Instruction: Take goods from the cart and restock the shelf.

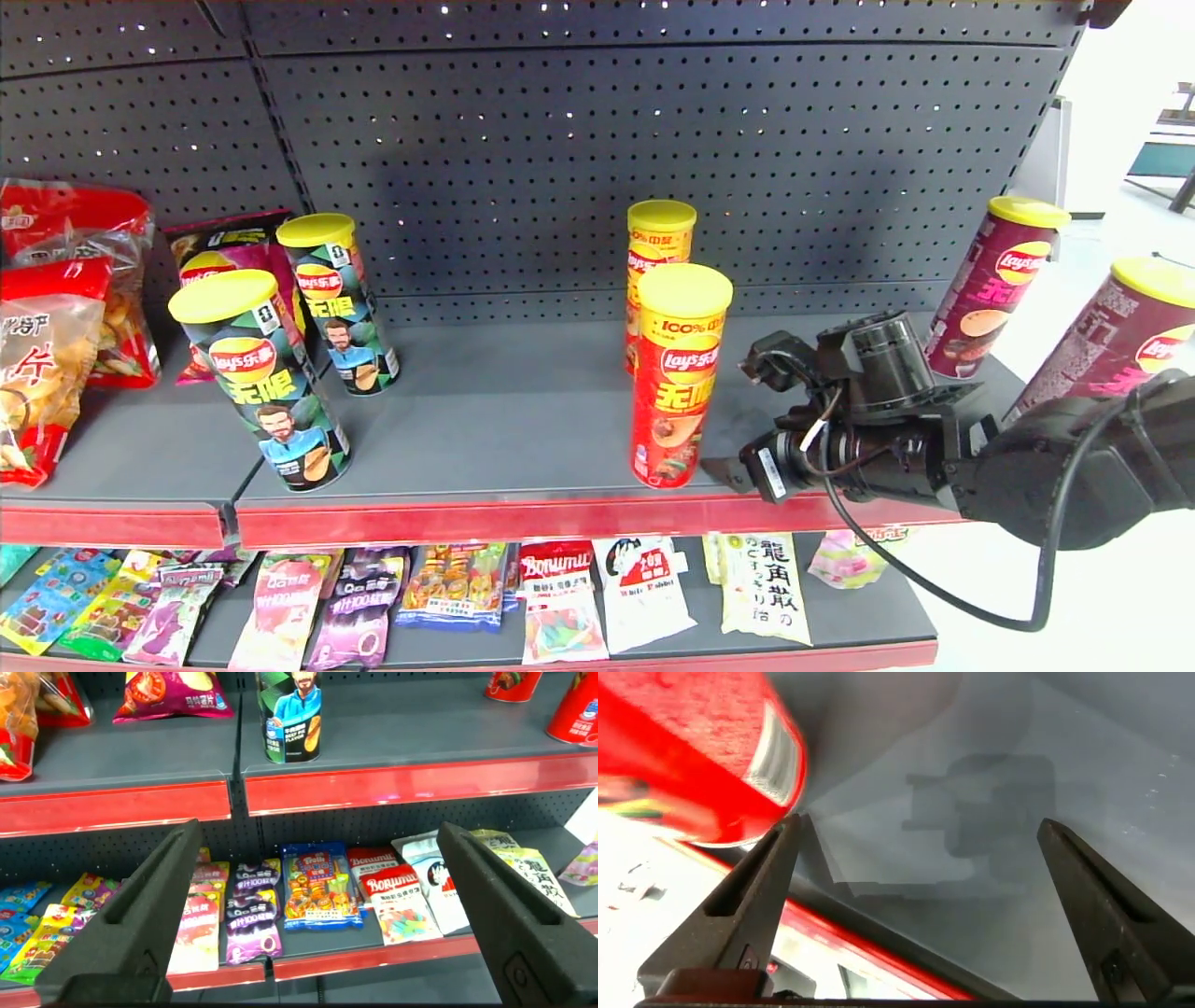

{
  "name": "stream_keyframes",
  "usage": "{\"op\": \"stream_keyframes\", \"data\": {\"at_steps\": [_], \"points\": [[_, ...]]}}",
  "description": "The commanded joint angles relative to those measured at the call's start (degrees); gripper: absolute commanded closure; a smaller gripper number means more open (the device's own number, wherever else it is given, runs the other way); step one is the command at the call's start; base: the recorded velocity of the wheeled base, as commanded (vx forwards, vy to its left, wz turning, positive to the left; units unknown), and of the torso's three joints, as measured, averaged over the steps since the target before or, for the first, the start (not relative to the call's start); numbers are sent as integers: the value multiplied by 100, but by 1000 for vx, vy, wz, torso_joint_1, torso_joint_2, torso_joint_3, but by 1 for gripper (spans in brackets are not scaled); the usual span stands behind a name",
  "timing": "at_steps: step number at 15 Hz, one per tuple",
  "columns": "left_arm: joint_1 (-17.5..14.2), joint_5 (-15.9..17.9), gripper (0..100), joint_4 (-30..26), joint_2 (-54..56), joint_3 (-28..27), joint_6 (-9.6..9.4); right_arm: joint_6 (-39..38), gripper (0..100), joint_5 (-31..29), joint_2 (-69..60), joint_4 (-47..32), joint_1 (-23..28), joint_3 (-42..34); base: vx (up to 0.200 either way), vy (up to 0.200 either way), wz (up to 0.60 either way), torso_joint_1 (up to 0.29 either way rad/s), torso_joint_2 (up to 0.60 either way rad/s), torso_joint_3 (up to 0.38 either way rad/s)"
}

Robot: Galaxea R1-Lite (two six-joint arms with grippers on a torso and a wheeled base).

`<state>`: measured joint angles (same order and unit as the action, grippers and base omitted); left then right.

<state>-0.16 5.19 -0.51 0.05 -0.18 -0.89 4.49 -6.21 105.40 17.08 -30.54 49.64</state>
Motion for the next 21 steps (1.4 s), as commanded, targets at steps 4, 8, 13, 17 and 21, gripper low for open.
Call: {"op": "stream_keyframes", "data": {"at_steps": [4, 8, 13, 17, 21], "points": [[-2, -1, 0, -2, -5, 1, 1, 0, 0, -12, 86, 15, 13, 186, 0, 0, 0, 0, 0, 0], [-2, -1, 0, -2, -5, 1, 1, 0, 0, -12, 139, 15, -31, 222, 0, 0, 0, 0, 0, 0], [-2, -1, 0, -2, -5, 1, 1, 0, 0, -12, 191, 15, -75, 309, 0, 0, 0, 0, 0, 0], [-2, -1, 0, -2, -5, 1, 1, 0, 0, -12, 218, 15, -119, 336, 0, 0, 0, 0, 0, 0], [-2, -1, 0, -2, -5, 1, 1, 0, 0, -12, 279, 15, -128, 380, 0, 0, 0, 0, 0, 0]]}}
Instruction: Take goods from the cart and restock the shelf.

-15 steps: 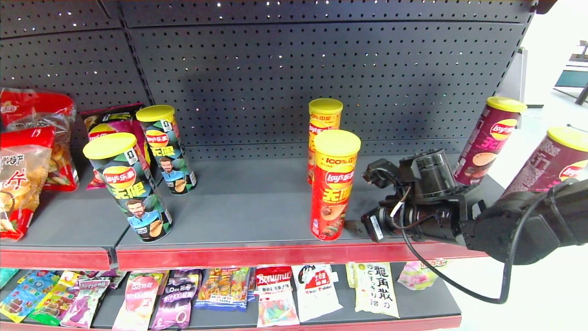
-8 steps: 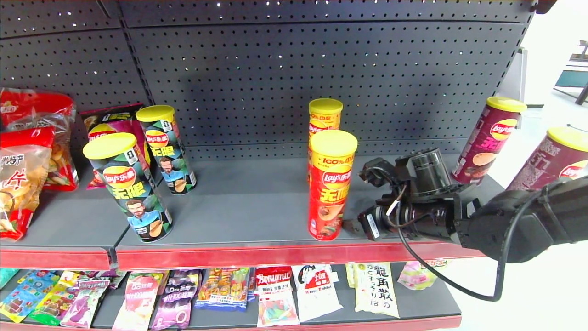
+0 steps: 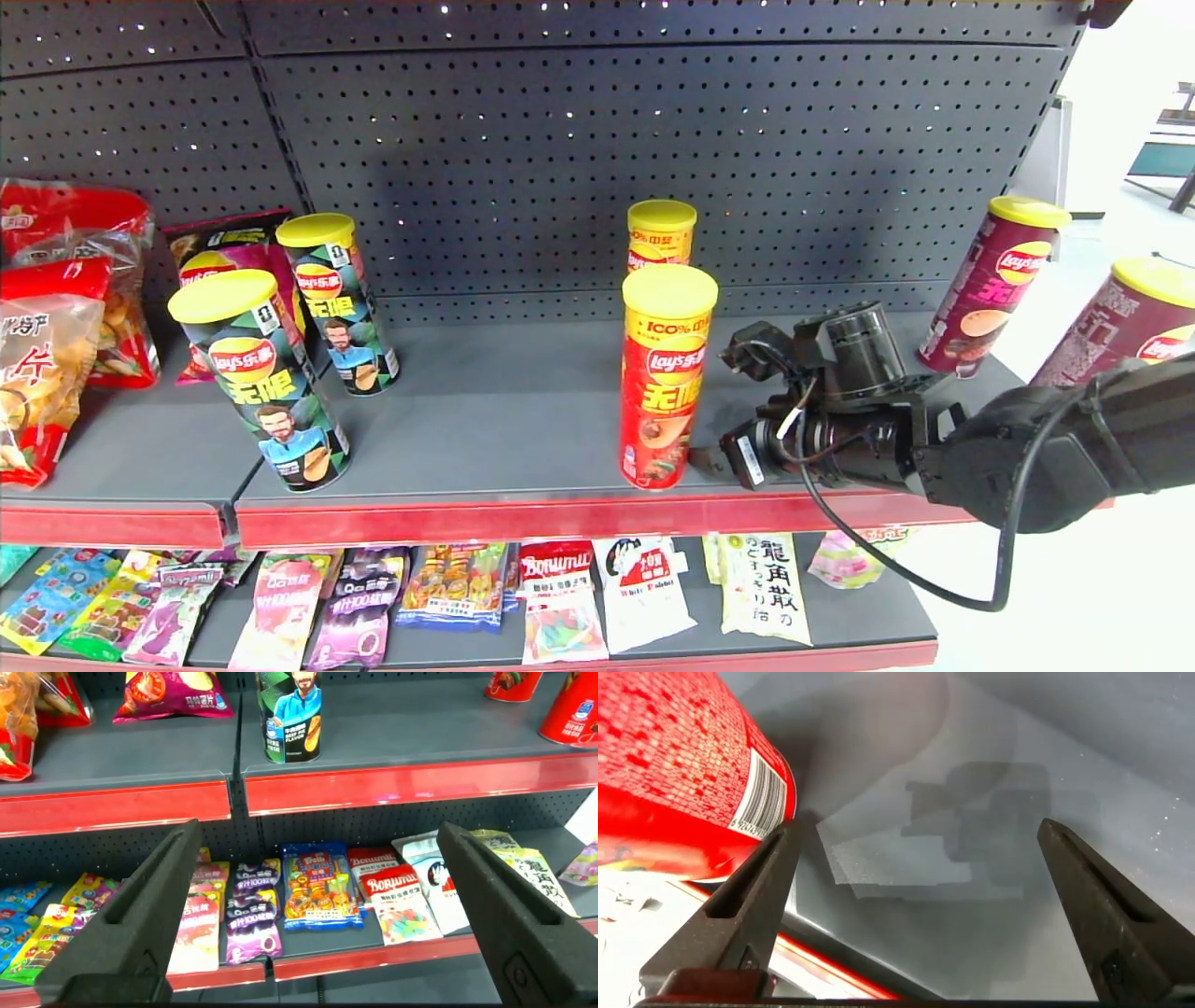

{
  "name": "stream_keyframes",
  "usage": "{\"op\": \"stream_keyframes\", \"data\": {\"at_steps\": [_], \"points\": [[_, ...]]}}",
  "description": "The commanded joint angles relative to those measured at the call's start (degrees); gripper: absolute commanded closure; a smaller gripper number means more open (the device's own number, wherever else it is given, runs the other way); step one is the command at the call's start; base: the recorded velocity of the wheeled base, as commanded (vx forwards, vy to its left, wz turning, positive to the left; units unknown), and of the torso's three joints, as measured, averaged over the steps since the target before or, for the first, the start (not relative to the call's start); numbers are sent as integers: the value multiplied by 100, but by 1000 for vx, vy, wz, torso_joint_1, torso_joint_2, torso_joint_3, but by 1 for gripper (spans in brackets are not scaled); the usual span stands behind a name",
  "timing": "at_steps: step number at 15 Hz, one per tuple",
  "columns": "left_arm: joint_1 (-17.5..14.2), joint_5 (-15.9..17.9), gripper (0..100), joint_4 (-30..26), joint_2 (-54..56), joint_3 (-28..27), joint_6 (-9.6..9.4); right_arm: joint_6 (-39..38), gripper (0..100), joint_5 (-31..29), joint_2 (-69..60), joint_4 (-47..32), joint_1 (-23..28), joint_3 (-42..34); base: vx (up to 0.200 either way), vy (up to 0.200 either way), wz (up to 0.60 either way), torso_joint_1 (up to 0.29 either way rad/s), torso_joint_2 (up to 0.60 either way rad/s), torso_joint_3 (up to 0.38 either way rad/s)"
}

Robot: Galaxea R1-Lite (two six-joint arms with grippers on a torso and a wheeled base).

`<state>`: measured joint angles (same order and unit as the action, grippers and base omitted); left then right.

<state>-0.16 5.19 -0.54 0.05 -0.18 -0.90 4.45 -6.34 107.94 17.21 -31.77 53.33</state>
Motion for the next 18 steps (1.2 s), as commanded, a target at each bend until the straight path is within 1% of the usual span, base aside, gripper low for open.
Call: {"op": "stream_keyframes", "data": {"at_steps": [1, 9, 12, 14, 15, 17, 18], "points": [[-2, 8, 0, 1, -5, 1, -6, 3, 0, 1, 35, 1, -5, 46, 0, 0, 0, 0, 0, 0], [-2, -1, 0, 1, -5, 1, 2, 3, 0, 1, 26, 1, -22, 19, 0, 0, 0, 0, 0, 0], [-2, -1, 0, 1, -5, 1, 2, -6, 0, 10, -308, 1, 66, -157, 0, 0, 0, 0, 0, 0], [-2, -1, 0, 1, -5, 1, 2, 3, 0, 36, -1011, -7, 101, -631, 0, 0, 0, 0, 0, 0], [-2, -1, 0, 1, -5, 1, 2, 3, 0, 54, -1521, -7, 92, -1044, 0, 0, 0, 0, 0, 0], [-2, -1, 0, 1, -5, 1, 2, 3, 0, 151, -2286, -7, 83, -1598, 0, 0, 0, 0, 0, 0], [-2, -1, 0, 1, -5, 1, 2, 12, 0, 432, -3103, -7, 101, -2222, 0, 0, 0, 0, 0, 0]]}}
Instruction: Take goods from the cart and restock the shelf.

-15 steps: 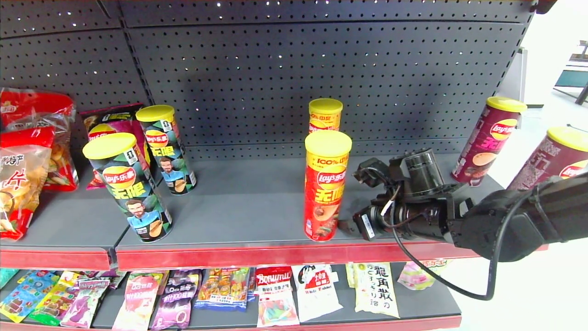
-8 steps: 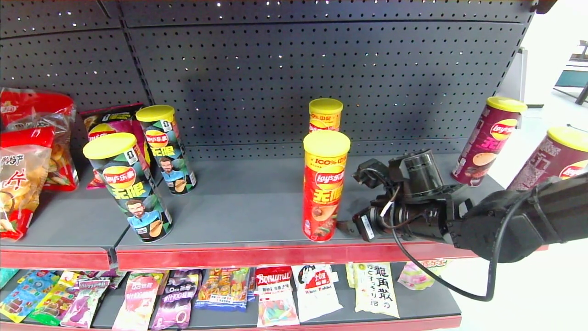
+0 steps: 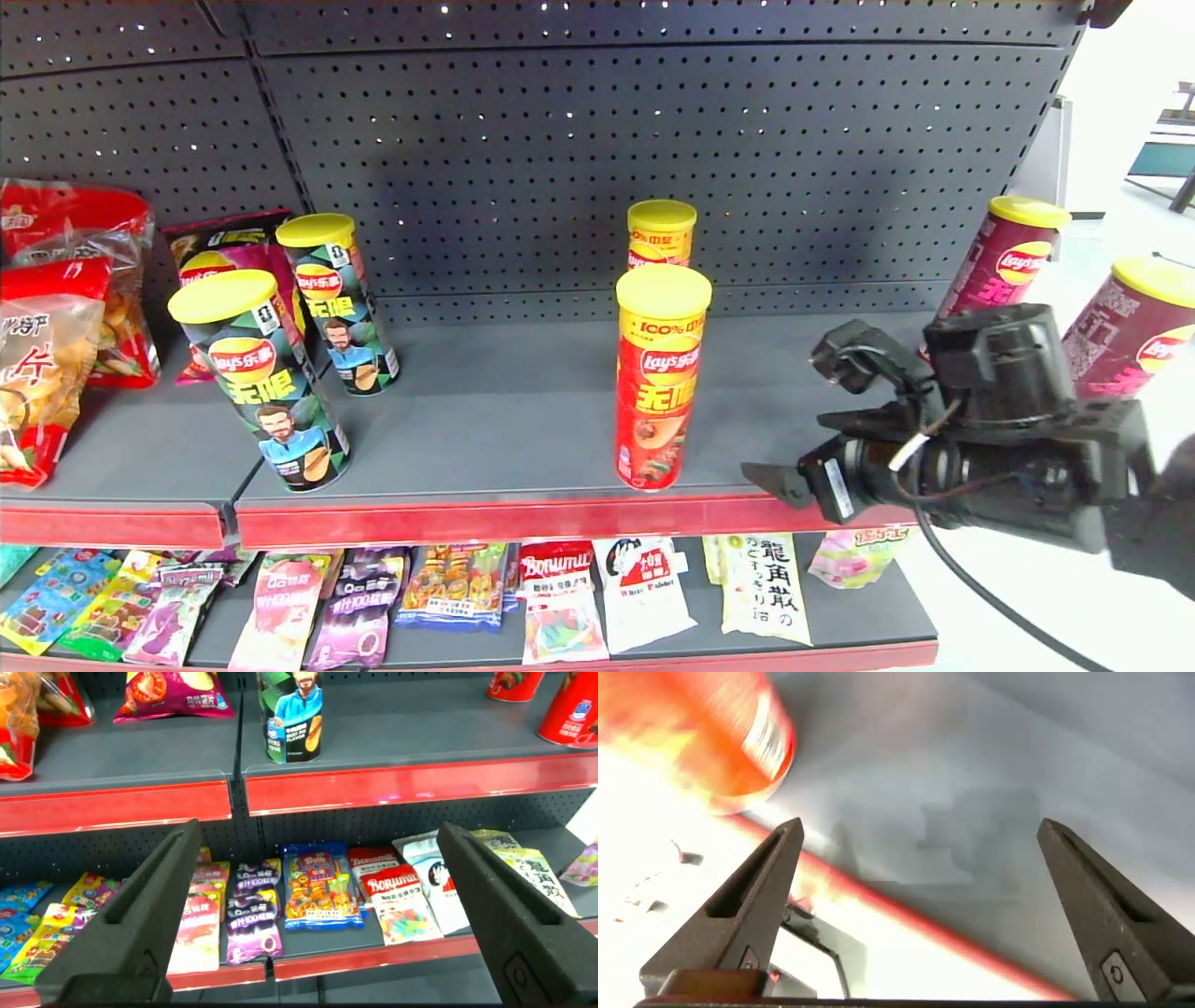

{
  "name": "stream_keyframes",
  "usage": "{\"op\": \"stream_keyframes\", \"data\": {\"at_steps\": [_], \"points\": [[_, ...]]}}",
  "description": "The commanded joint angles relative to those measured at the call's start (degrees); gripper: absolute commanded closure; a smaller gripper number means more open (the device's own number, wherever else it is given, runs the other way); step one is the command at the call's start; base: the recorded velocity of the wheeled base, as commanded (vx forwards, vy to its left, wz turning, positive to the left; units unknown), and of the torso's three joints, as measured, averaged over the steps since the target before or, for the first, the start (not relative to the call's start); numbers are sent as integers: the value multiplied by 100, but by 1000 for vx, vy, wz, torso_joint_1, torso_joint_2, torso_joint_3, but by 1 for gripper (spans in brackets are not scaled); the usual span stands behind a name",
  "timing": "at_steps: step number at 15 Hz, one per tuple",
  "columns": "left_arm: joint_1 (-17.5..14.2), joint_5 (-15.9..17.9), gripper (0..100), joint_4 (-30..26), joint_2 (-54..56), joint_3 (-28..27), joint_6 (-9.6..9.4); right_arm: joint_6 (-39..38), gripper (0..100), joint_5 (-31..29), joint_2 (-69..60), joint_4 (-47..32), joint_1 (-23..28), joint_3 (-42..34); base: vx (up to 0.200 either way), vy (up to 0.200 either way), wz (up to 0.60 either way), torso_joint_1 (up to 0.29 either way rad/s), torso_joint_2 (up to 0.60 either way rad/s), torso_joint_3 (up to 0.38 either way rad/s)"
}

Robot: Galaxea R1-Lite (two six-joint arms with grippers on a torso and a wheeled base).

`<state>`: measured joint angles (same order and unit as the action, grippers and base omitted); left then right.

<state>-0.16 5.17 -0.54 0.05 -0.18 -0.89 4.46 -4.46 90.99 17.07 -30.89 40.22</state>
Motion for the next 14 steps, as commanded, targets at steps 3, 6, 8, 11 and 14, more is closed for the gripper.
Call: {"op": "stream_keyframes", "data": {"at_steps": [3, 6, 8, 11, 14], "points": [[-2, 2, 0, 1, -5, 1, 1, 116, 0, 385, -3158, -46, 373, -2246, 0, 0, 0, 0, 0, 0], [-2, 2, 0, 1, -5, 1, 1, 723, 0, 1466, -5355, -300, 2289, -3354, 0, 0, 0, 0, 0, 0], [-2, 10, 0, 1, -5, 1, 1, 652, 0, 1554, -6638, -696, 2940, -3600, 0, 0, 0, 0, 0, 0], [-2, 2, 0, 1, -5, 1, 1, 99, 0, 1554, -7816, -933, 3458, -4022, 0, 0, 0, 0, 0, 0], [-2, 2, 0, 1, -5, 1, 1, -33, 0, 1571, -8545, -1663, 3300, -3907, 0, 0, 0, 0, 0, 0]]}}
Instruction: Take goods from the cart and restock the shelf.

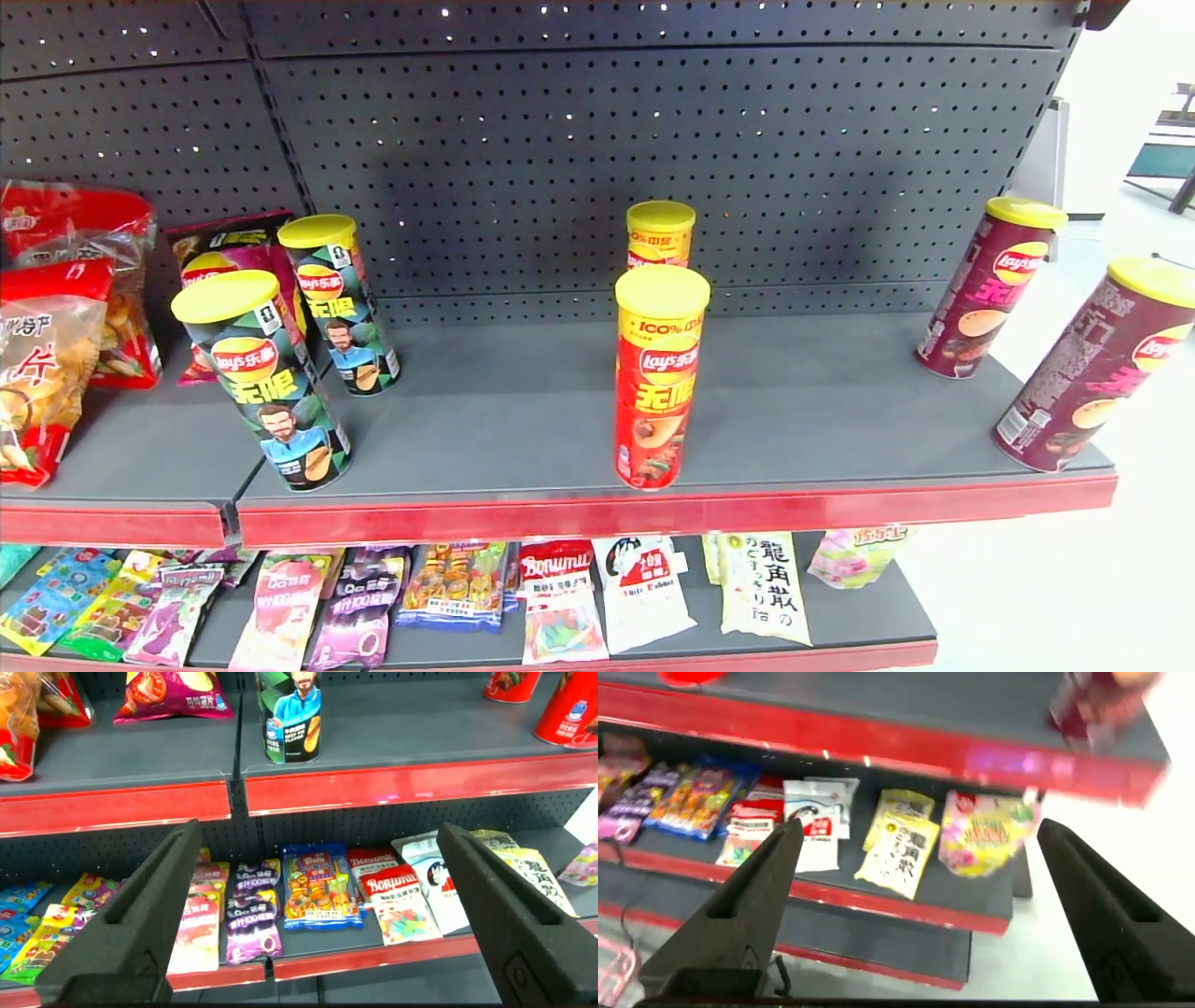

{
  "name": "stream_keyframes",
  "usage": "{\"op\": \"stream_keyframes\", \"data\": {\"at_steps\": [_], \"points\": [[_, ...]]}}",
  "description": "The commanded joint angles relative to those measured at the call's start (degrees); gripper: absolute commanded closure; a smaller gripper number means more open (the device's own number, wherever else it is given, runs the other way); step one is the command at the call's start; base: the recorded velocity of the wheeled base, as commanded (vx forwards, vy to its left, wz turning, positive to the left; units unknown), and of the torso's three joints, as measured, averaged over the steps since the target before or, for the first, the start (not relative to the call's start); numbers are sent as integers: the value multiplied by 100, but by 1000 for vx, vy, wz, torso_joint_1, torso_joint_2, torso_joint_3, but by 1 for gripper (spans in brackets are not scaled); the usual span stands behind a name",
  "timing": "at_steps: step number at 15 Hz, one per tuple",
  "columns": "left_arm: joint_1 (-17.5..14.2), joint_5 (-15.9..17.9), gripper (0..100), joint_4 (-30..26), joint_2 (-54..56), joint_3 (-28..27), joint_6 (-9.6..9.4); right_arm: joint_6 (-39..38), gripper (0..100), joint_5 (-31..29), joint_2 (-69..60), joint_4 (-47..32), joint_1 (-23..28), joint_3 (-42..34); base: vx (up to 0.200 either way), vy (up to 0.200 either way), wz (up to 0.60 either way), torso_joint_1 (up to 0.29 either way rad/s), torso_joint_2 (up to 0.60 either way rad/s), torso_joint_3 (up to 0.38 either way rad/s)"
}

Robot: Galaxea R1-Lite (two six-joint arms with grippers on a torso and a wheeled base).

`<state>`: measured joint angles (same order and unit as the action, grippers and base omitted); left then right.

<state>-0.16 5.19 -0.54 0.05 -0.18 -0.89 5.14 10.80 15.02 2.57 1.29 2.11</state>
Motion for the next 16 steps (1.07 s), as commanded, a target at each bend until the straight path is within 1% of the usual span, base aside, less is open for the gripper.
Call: {"op": "stream_keyframes", "data": {"at_steps": [1, 2, 3, 5, 6, 8, 10, 11, 12, 16], "points": [[-2, -1, 0, 1, -5, 1, 1, -180, 0, 19, -1282, -161, -270, -123, 0, 0, 0, 0, 0, 0], [-2, -1, 0, 1, -5, 1, 1, -383, 0, 27, -1493, -152, -147, -123, 0, 0, 0, 0, 0, 0], [-2, 8, 0, 1, -5, 1, 1, -514, 0, 10, -1502, -152, -138, -123, 0, 0, 0, 0, 0, 0], [-2, -1, 0, 1, -5, 1, 1, -717, 0, -377, -1502, 59, -138, -202, 0, 0, 0, 0, 0, 0], [-2, -1, 0, 1, -5, 1, 1, -655, 0, -386, -1502, 42, -138, -202, 0, 0, 0, 0, 0, 0], [-2, -1, 0, 1, -5, 1, -8, -172, 0, -412, -1502, 86, -138, -211, 0, 0, 0, 0, 0, 0], [-2, -1, 0, 1, -5, 1, 1, -180, 0, -834, -1502, -81, -138, -211, 0, 0, 0, 0, 0, 0], [-2, -1, 0, 1, -5, 1, 1, -224, 0, -878, -1502, -143, -138, -211, 0, 0, 0, 0, 0, 0], [-2, -1, 0, 1, -5, 1, 1, -497, 0, -1063, -1502, -284, -138, -202, 0, 0, 0, 0, 0, 0], [-2, -1, 0, 1, -5, 1, 1, -523, 0, -1036, -1502, -275, -138, -202, 0, 0, 0, 0, 0, 0]]}}
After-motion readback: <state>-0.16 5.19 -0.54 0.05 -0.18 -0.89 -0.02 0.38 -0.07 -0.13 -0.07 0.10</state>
